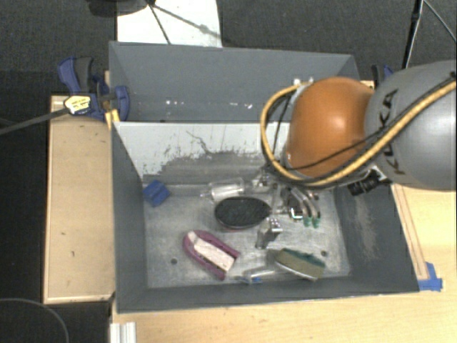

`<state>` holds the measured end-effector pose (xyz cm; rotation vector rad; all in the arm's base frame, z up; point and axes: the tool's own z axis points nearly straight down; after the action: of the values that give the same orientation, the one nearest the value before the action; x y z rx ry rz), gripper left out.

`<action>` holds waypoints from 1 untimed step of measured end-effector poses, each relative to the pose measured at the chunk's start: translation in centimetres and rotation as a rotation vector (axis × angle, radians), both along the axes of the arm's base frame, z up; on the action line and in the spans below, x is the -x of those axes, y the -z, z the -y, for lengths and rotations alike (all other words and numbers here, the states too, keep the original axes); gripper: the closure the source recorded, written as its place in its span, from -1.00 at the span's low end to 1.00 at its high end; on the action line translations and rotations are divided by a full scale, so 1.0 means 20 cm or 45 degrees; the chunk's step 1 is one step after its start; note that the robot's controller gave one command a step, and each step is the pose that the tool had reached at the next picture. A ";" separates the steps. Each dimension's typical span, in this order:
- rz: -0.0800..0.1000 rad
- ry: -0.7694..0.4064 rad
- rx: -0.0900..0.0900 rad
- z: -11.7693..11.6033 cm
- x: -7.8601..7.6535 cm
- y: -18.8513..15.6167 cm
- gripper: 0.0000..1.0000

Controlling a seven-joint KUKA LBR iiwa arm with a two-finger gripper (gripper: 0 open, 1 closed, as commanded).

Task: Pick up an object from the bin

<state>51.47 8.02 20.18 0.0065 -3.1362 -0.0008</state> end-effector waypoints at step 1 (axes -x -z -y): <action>0.020 -0.258 -0.002 -0.04 -0.16 0.65 -1.00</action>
Offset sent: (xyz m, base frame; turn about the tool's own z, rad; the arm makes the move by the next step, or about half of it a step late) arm 0.0292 0.0075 -0.1318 -0.2035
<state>54.71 8.83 7.15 0.3258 -3.1349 -0.0023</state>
